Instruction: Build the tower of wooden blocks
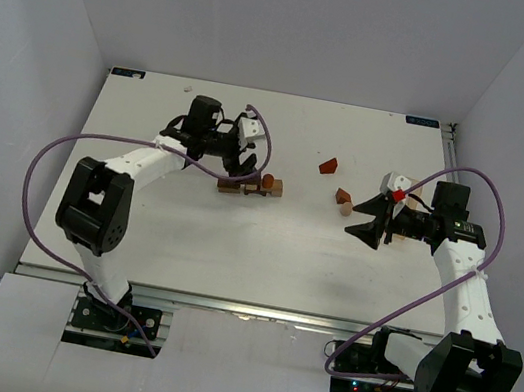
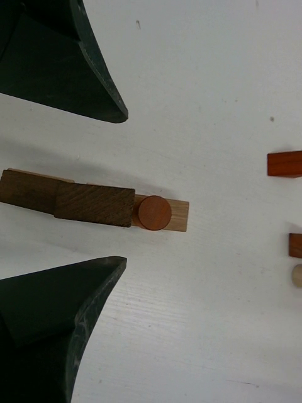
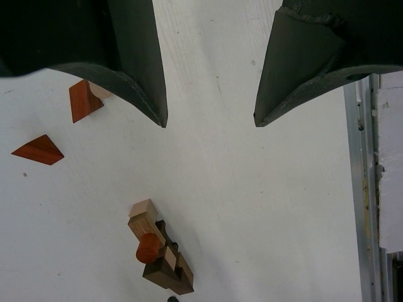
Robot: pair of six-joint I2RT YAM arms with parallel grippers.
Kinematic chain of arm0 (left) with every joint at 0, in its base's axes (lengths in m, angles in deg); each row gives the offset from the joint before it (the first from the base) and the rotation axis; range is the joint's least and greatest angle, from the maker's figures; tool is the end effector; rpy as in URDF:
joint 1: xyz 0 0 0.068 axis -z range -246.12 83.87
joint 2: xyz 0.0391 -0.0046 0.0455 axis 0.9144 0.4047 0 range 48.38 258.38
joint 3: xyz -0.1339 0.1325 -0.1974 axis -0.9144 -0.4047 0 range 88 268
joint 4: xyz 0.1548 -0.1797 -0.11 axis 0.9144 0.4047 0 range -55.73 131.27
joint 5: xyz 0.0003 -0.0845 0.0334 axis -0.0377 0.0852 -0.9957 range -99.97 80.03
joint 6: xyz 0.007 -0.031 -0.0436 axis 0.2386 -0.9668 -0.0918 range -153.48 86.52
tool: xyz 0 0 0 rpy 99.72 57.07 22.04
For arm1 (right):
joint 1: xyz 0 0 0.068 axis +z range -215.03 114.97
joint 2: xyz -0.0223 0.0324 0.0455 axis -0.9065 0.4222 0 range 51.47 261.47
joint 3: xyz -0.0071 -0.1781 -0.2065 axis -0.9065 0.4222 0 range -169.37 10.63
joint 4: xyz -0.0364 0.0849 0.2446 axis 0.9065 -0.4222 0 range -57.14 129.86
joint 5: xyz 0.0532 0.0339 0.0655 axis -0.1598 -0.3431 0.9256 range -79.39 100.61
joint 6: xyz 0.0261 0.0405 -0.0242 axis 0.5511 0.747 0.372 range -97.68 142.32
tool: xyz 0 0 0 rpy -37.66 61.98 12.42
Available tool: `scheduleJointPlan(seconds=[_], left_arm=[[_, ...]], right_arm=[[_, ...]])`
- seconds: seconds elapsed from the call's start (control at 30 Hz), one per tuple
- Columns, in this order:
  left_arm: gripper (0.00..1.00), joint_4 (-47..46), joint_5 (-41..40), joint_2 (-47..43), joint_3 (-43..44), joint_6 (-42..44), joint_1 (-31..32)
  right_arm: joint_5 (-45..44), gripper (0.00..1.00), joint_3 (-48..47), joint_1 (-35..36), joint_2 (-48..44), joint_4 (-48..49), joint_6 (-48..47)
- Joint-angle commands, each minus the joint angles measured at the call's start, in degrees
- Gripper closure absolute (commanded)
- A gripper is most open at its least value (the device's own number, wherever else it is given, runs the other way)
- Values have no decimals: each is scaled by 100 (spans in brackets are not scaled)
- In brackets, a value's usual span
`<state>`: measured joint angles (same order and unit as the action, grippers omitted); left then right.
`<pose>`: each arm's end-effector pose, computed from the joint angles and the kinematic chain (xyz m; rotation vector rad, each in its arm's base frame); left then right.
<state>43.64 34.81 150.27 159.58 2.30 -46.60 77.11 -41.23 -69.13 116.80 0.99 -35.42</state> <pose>0.3616 -0.1549 0.2366 1.3223 1.6560 -0.7104 0.2177 0.0172 0.2849 -1.2466 1.5166 0.7417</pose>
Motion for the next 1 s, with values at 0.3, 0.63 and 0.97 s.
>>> scheduleJointPlan(seconds=[0.3, 0.63, 0.97], left_arm=[[2, -1321, -235, -2876, -1712, -3404, -46], [2, -587, -1467, -4429, -3106, -3898, -54], [2, -594, -2301, -5392, -3528, -3876, -46]], right_arm=[[-1314, 32, -94, 124, 577, 459, -232], [-4139, 20, 220, 1005, 1006, 2747, 2560], [-5129, 22, 78, 1247, 2005, 3536, 3940]])
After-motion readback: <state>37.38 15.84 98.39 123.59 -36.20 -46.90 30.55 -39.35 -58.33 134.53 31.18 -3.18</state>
